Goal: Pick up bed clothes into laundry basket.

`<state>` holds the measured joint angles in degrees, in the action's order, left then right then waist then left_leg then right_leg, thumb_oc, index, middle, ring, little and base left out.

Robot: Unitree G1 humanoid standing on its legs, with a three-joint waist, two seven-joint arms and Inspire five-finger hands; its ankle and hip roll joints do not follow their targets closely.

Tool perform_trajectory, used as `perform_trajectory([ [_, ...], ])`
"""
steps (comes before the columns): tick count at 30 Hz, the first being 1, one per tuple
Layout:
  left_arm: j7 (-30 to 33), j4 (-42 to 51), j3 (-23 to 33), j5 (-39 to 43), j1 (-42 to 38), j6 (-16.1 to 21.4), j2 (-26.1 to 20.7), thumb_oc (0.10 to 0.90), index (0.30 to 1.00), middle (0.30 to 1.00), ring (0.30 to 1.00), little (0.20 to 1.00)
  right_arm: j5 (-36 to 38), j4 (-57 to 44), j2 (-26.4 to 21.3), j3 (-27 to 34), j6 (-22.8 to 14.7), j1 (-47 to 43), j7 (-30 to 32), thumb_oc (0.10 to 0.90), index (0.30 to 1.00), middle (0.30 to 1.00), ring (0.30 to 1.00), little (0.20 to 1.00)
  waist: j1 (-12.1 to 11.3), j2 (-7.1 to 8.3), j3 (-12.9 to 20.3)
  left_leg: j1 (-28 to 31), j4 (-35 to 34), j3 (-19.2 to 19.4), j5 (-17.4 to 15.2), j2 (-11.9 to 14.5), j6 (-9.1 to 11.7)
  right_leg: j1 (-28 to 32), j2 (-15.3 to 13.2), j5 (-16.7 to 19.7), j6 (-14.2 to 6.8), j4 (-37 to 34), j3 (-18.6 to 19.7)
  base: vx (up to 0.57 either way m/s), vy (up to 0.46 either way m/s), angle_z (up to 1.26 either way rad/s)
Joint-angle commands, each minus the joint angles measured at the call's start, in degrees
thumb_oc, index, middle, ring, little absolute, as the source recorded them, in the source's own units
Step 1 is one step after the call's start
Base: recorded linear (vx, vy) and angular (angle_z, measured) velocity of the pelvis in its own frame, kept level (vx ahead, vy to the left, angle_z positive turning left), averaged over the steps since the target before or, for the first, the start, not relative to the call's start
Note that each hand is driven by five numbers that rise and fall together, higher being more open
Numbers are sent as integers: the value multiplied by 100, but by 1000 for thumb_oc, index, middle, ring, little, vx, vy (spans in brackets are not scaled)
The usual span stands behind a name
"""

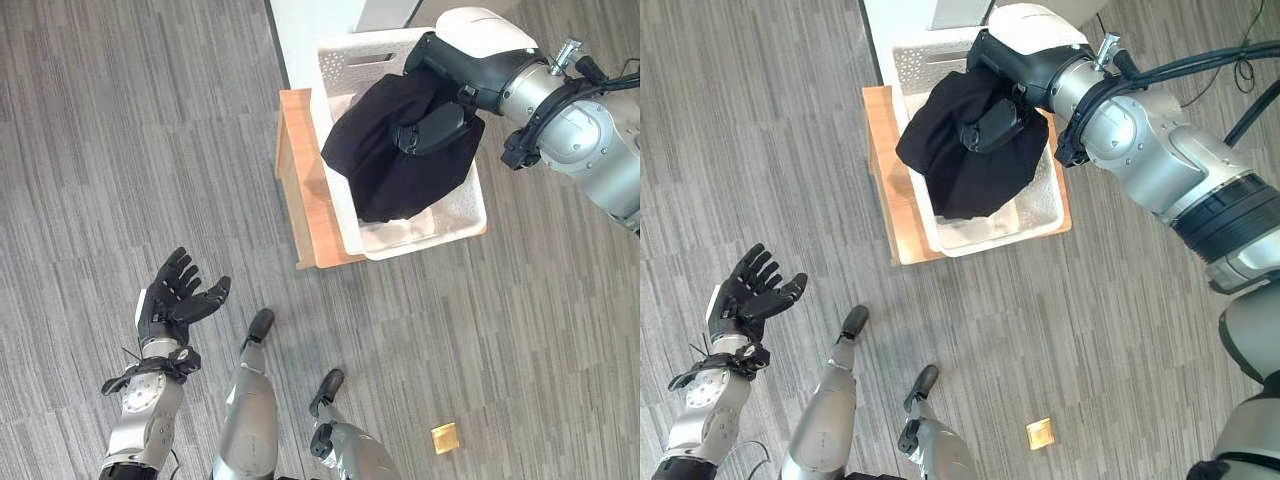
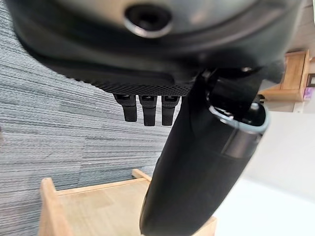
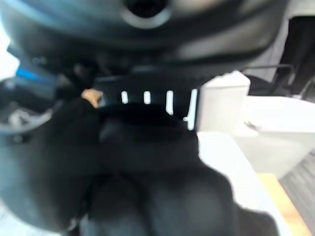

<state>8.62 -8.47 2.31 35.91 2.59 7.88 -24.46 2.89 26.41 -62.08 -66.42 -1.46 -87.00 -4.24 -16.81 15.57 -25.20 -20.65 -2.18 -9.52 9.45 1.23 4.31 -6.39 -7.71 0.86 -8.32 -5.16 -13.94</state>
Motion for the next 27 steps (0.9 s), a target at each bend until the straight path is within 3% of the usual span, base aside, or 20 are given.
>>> perform_trajectory([
  [1,-11,803,218,-22,290,547,-488,800,900,900,900,900,369,534,-249,-149,138,-1395,-6,800,900,900,900,900,-63,196,143,366,-197,177,-439,115,177,142,-393,291,-399,219,120,-7,-6,12],
  [10,-141,722,335,-56,376,573,-663,800,900,900,900,900,690,523,-827,-1325,67,-2264,-417,800,900,900,900,900,123,304,171,401,-195,226,-438,153,202,148,-404,324,-413,225,145,-7,0,0],
  [20,-240,701,405,-13,393,610,-856,800,900,900,900,900,961,148,-1433,-1380,-28,-2215,-537,800,900,900,900,900,247,455,281,479,-196,281,-457,155,204,159,-445,360,-444,259,182,-6,-3,-3],
  [22,-225,692,407,-39,341,624,-822,800,900,900,900,900,1101,-122,-1784,-1380,-130,-2252,-422,800,900,900,900,900,316,440,343,508,-198,283,-462,156,206,173,-444,352,-452,265,183,0,0,0],
  [23,-184,692,413,-92,302,641,-619,800,900,900,900,900,1363,-707,-2223,-1314,-298,-2230,-236,800,900,900,900,900,423,313,403,545,-200,314,-467,163,205,174,-442,333,-456,282,197,0,0,0],
  [26,-160,702,419,-140,278,644,-513,800,900,900,900,900,1472,-1049,-2452,-942,-336,-1961,-113,800,900,900,900,900,472,220,412,559,-203,329,-471,184,208,157,-428,364,-467,295,200,-9,8,-1],
  [27,-1,728,485,-209,179,637,244,800,900,900,900,900,1694,-1727,-2848,1194,-647,-265,486,800,900,900,900,900,763,-361,516,630,-207,409,-487,176,191,180,-413,286,-456,339,224,-14,22,-11],
])
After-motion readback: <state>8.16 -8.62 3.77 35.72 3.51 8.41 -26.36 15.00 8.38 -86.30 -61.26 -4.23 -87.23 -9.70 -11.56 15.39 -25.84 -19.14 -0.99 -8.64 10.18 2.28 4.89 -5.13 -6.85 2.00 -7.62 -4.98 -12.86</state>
